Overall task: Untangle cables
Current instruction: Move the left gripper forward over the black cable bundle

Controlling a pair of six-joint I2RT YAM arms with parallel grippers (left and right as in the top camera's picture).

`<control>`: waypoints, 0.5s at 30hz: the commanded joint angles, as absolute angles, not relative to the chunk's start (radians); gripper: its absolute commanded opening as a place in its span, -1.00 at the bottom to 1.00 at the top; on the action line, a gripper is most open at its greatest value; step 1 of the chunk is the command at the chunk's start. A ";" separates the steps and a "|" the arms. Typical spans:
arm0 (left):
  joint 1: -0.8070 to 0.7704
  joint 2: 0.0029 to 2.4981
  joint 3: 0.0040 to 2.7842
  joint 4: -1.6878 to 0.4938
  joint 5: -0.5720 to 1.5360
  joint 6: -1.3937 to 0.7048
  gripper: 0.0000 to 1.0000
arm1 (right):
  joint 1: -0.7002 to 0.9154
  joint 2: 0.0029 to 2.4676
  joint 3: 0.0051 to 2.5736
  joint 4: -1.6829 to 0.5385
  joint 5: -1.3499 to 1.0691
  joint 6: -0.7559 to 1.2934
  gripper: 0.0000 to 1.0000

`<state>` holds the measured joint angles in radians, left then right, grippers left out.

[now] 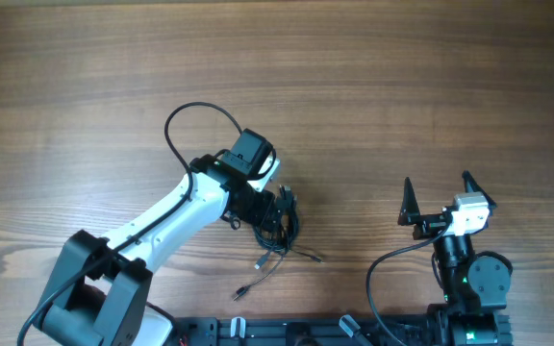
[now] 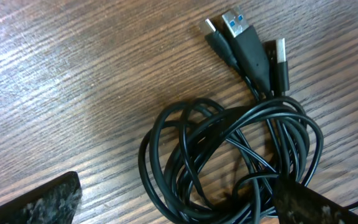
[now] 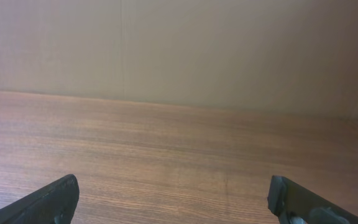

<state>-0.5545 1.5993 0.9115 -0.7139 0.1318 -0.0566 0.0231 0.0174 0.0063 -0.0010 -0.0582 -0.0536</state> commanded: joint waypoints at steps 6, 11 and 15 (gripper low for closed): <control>-0.558 1.636 0.901 -0.690 0.115 -0.068 0.92 | 0.027 0.008 0.005 0.001 -0.045 -0.046 1.00; -0.559 1.680 0.901 -0.687 0.013 -0.139 0.98 | 0.027 0.007 0.005 0.001 -0.045 -0.046 0.99; -0.559 1.682 0.901 -0.688 0.014 -0.144 0.86 | 0.027 0.008 0.005 0.001 -0.045 -0.046 0.99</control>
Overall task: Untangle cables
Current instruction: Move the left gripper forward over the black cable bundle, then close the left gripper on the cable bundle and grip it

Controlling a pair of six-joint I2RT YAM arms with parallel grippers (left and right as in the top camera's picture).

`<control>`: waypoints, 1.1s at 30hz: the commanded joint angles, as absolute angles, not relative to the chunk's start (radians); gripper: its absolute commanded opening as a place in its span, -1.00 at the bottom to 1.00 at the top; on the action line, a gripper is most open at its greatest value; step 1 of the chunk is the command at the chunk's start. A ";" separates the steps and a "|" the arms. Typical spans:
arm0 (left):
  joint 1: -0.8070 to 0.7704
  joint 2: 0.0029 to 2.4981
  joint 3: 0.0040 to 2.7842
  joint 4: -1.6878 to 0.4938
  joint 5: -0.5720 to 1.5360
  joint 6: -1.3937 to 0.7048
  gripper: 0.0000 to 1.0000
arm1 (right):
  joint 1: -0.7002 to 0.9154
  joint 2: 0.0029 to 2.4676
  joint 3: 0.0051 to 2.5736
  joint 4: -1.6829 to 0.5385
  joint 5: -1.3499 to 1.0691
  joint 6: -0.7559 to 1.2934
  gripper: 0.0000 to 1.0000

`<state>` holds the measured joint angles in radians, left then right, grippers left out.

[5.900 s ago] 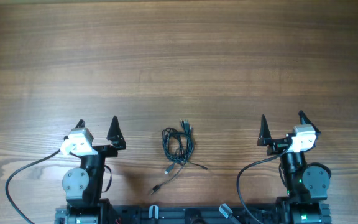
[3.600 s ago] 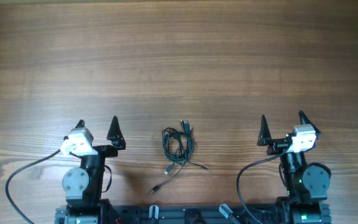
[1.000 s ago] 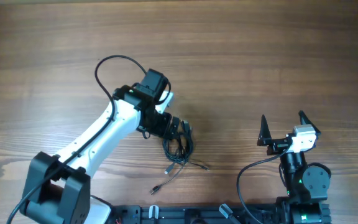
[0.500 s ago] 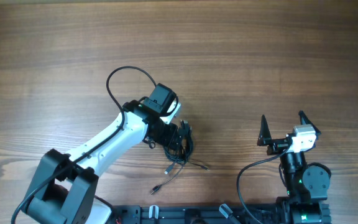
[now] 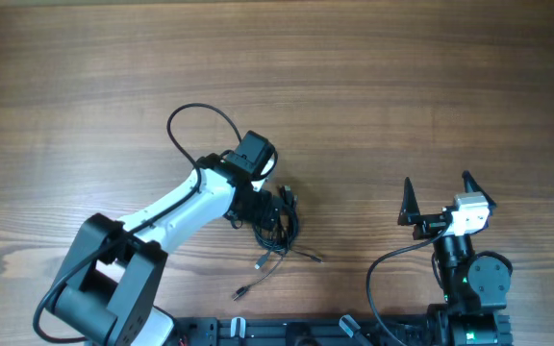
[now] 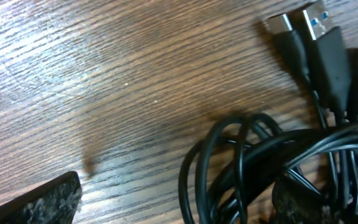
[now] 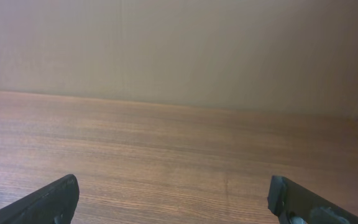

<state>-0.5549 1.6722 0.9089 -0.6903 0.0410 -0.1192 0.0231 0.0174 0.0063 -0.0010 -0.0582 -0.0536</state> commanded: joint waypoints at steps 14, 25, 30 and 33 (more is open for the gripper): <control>-0.559 1.683 0.869 -0.673 0.018 -0.144 0.24 | 0.027 0.008 0.005 0.001 -0.045 -0.046 0.99; -0.559 1.683 0.834 -0.593 0.074 -0.143 -0.92 | 0.027 0.008 0.005 0.001 -0.045 -0.046 0.99; -0.558 1.683 0.853 -0.563 0.049 -0.142 -0.92 | 0.027 0.008 0.005 0.001 -0.045 -0.046 0.99; -0.558 1.681 0.899 -0.545 0.002 -0.143 -0.92 | 0.027 0.008 0.005 0.001 -0.045 -0.046 0.99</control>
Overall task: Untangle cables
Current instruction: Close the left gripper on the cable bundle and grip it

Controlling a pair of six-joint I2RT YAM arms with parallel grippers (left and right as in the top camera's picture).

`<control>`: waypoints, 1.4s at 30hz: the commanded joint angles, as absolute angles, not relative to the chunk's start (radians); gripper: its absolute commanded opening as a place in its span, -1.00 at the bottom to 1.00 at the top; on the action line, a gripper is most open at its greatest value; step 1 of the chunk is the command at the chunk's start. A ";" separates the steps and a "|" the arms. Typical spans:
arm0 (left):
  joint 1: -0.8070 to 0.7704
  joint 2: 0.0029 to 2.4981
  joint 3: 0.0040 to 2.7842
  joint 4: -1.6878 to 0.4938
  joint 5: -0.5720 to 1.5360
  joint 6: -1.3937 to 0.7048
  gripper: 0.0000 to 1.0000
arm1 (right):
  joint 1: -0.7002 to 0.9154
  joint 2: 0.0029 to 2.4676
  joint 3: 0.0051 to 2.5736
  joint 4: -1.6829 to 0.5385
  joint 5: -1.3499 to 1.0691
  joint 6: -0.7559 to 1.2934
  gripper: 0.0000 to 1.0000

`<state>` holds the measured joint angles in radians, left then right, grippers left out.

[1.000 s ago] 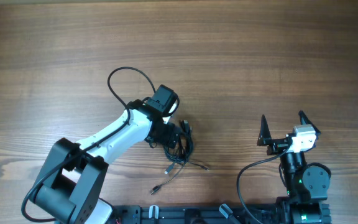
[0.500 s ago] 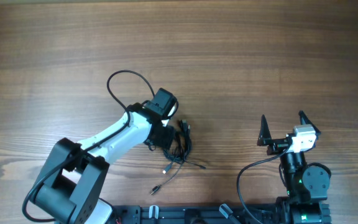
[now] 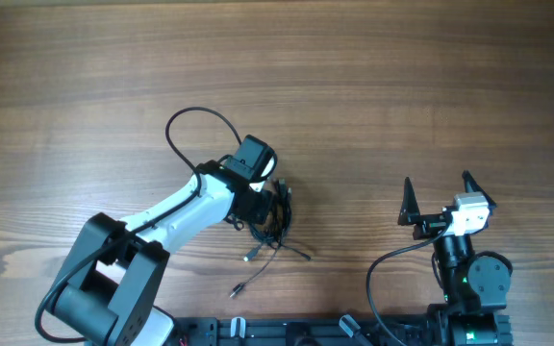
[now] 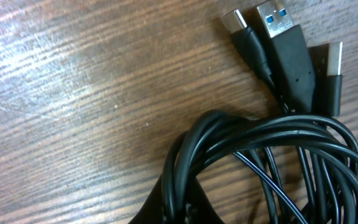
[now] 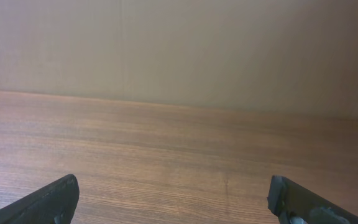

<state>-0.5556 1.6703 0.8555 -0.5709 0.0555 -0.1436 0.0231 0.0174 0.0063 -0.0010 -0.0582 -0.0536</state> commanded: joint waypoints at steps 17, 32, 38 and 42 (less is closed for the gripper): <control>-0.414 1.676 1.034 -0.355 -0.035 -0.147 -0.92 | 0.027 0.008 0.005 0.001 -0.045 -0.046 1.00; -0.411 1.634 1.034 -0.363 0.014 -0.147 -0.92 | 0.027 0.007 0.005 0.002 -0.045 -0.046 0.99; -0.411 1.634 1.034 -0.359 0.105 -0.138 -0.92 | 0.027 0.008 0.005 0.002 -0.045 -0.046 1.00; -0.411 1.634 1.034 -0.354 0.161 -0.134 -0.92 | 0.027 0.008 0.005 0.004 -0.099 0.108 0.99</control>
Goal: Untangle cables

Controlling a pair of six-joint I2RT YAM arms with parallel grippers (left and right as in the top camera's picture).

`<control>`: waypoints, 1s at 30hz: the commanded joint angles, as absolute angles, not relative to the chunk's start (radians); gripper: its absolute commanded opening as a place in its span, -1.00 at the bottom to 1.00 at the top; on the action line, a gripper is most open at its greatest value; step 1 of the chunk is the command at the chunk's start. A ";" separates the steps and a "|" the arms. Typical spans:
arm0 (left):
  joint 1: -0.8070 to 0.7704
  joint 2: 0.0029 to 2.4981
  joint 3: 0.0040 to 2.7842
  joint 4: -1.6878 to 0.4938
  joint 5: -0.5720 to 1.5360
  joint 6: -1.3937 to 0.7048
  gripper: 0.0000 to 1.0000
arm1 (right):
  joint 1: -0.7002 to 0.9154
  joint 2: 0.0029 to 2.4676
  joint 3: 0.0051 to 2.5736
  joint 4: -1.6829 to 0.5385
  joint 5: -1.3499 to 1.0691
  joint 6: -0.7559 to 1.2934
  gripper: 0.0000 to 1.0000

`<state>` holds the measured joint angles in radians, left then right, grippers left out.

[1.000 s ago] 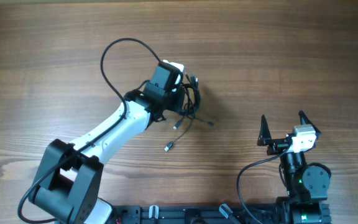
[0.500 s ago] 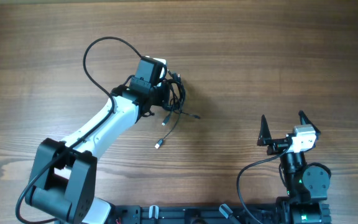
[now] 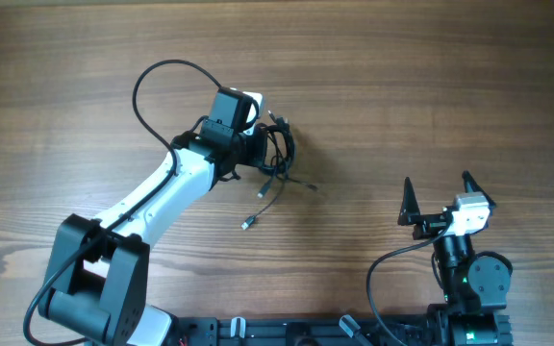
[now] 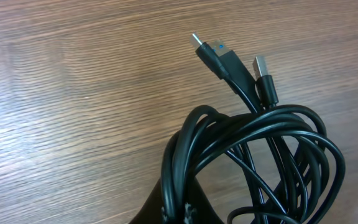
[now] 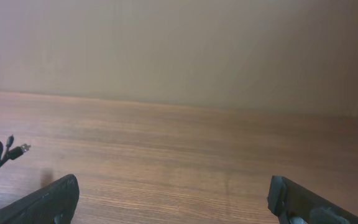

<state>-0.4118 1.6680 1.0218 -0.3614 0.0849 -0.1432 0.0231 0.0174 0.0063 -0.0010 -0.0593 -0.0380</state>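
A tangled bundle of black cables (image 3: 275, 154) hangs from my left gripper (image 3: 255, 152), which is shut on its loops. In the left wrist view the coils (image 4: 253, 162) fill the lower right, and the fingers (image 4: 179, 205) pinch several strands. USB plugs (image 4: 222, 53) stick out at the top of the bundle. One loose plug end (image 3: 247, 223) trails toward the table's near side. The bundle's edge shows at the far left of the right wrist view. My right gripper (image 3: 440, 197) stands open at the near right, holding nothing.
The wooden table (image 3: 431, 86) stretches around the bundle. The left arm's own black cable (image 3: 157, 82) loops above its wrist. A plain beige wall (image 5: 179, 50) rises behind the table in the right wrist view.
My left gripper, still shut on the cables, has moved toward the far side of the table. The bundle and its trailing plug ends moved with it. The right arm has not moved.
My left gripper stood open around the cable bundle near the table's middle. It was still open and lower over the loops, then shut on them. Now it holds the bundle farther up the table. The right gripper stayed open and still.
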 commanded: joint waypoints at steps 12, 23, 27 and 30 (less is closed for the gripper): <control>-0.411 1.607 1.034 -0.348 0.462 -0.026 -0.92 | 0.027 0.107 0.196 -0.138 -0.346 0.421 0.99; -0.521 1.398 1.034 -0.262 0.527 -0.034 -0.92 | 0.027 0.661 0.680 -0.190 -0.921 0.295 1.00; -0.591 1.354 1.034 -0.205 0.463 -0.052 -0.92 | 0.027 0.762 0.680 0.015 -1.189 0.497 1.00; -0.644 1.352 1.034 -0.158 0.329 -0.129 -0.92 | 0.027 0.814 0.680 0.112 -1.303 0.501 0.75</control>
<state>-0.6041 1.3663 1.0214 -0.1867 0.4522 -0.0559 0.0238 0.7807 0.6643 0.0807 -1.0798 0.4347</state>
